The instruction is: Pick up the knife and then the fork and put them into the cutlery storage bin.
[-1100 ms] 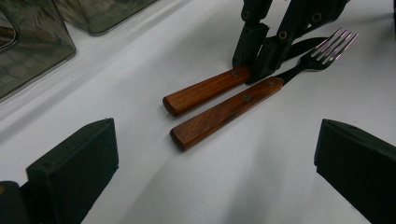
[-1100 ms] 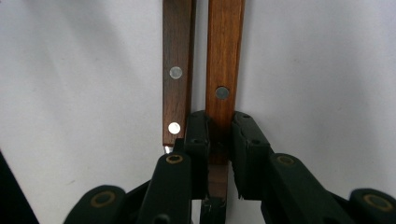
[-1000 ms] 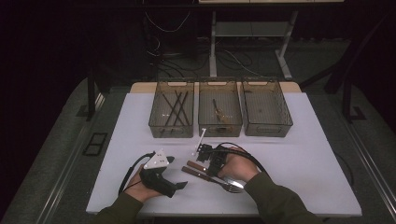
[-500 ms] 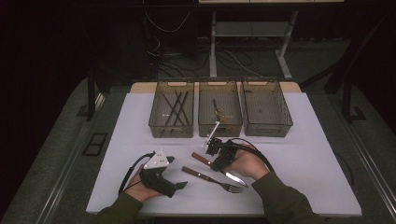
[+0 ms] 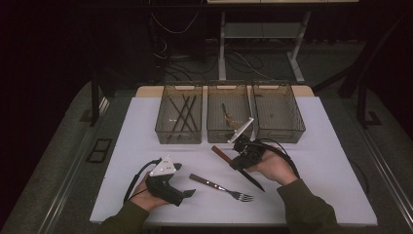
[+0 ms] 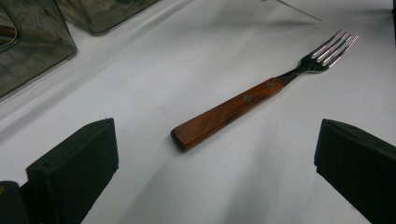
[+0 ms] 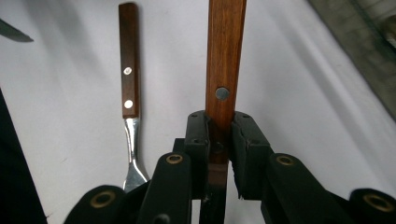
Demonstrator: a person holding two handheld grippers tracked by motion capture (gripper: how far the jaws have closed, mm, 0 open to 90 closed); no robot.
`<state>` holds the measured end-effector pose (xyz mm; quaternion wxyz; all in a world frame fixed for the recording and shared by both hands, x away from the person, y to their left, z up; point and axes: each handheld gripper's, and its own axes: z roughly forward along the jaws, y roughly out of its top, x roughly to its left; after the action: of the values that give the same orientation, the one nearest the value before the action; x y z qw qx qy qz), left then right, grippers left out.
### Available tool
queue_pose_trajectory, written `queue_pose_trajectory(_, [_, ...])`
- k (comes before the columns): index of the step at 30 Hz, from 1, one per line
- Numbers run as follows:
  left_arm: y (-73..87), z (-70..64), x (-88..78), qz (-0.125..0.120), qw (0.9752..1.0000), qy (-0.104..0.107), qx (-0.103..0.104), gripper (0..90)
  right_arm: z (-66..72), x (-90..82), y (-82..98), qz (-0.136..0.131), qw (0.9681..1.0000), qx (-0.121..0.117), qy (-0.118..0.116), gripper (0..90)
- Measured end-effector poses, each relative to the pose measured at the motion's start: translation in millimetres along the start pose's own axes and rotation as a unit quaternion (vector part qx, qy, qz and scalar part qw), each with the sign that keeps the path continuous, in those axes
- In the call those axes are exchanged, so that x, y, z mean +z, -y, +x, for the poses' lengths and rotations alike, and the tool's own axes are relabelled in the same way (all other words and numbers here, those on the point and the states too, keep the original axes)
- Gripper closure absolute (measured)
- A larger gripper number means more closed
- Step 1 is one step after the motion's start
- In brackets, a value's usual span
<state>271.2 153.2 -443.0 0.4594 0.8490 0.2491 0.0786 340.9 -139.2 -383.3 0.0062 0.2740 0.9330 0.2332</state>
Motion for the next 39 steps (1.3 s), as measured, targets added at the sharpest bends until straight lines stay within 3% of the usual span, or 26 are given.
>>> queue_pose_trajectory(10, [0.5, 1.4, -1.5, -0.004, 1.0, -0.001, -0.006, 0.0, -15.8, -22.5, 20.0, -0.064, 0.9973, 0.036, 0.004, 77.8])
queue_pose_trajectory(24, [0.2, 2.7, -3.5, -0.003, 1.0, -0.001, 0.002, 0.0, -35.1, -45.9, 36.9, -0.134, 0.9884, 0.07, 0.008, 77.8])
queue_pose_trajectory(30, [0.1, 2.7, -3.5, -0.003, 1.0, -0.001, 0.002, 0.0, -45.1, -59.0, 45.2, -0.163, 0.9829, 0.085, 0.014, 77.8])
queue_pose_trajectory(39, [0.2, 2.6, -3.2, -0.002, 1.0, -0.001, 0.002, 0.0, -60.1, -77.3, 60.4, -0.209, 0.9713, 0.109, 0.03, 77.7])
